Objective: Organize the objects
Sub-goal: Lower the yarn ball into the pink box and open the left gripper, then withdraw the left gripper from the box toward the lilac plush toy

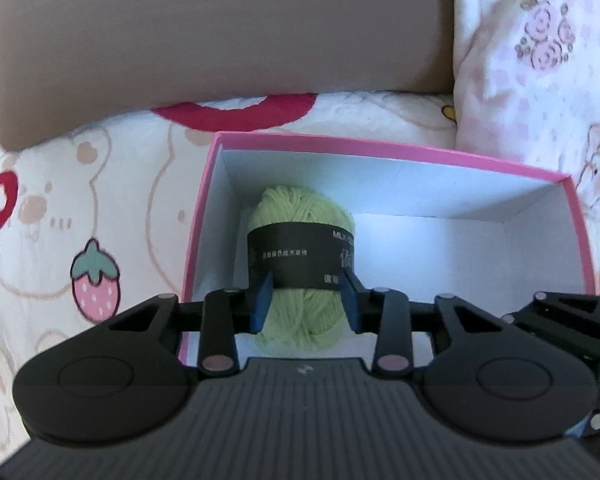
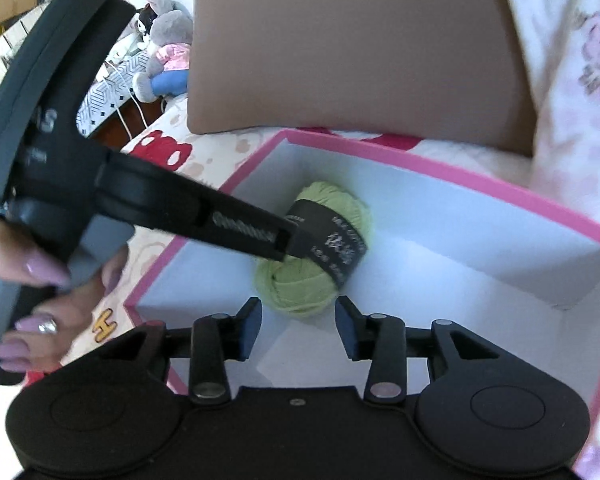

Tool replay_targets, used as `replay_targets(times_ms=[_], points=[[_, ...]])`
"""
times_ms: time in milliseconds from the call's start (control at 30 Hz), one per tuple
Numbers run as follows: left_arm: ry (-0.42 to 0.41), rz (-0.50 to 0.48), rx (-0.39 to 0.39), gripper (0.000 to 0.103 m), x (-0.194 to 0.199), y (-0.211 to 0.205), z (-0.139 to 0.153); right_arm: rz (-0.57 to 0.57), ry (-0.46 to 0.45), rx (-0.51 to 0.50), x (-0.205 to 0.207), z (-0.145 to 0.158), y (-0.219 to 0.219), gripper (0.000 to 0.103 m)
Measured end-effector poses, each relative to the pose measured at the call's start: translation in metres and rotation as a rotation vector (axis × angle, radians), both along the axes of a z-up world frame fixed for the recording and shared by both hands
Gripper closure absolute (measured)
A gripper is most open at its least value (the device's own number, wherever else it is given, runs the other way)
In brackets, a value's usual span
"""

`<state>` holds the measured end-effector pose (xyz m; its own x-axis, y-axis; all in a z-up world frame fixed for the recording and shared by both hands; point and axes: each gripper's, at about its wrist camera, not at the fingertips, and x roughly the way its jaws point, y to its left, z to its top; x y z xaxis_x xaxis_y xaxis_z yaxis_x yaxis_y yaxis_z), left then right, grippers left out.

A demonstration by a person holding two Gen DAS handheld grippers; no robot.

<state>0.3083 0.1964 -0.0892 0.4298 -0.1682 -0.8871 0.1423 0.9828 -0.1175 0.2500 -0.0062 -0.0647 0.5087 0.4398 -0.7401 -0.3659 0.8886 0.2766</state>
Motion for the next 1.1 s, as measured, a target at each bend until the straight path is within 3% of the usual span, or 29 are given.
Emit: replay_targets(times_ms=[67,133,333,500,633,733,1100], points=[[0.002,0.022,-0.004,0.061,-0.006,-0.001,0.009,-0.012,-0.018,-0.010,-0.005,0.007,-0.002,0.053],[-0.009,0.033,-0.020,0.052,-0.012,-0.001,0.019,-0.020,-0.027,-0.010,-0.009,0.013,-0.005,0.051],[-0.001,0.036,-0.048,0.044,-0.035,-0.005,0.046,-0.002,-0.054,-0.018,-0.028,0.038,-0.011,0.045],[0.002,0.013,0.017,0.044,-0.062,-0.014,0.071,0.008,-0.080,-0.044,-0.052,0.061,-0.019,0.042],[0.007,-0.030,-0.028,0.041,-0.084,-0.022,0.093,-0.007,-0.090,-0.032,-0.073,0.080,-0.037,0.041],[-0.012,-0.067,-0.015,0.041,-0.099,-0.035,0.108,-0.020,-0.108,-0.001,-0.091,0.095,-0.053,0.041],[-0.033,-0.142,-0.054,0.039,-0.145,-0.062,0.138,-0.142,-0.133,-0.058,-0.158,0.117,-0.107,0.033]])
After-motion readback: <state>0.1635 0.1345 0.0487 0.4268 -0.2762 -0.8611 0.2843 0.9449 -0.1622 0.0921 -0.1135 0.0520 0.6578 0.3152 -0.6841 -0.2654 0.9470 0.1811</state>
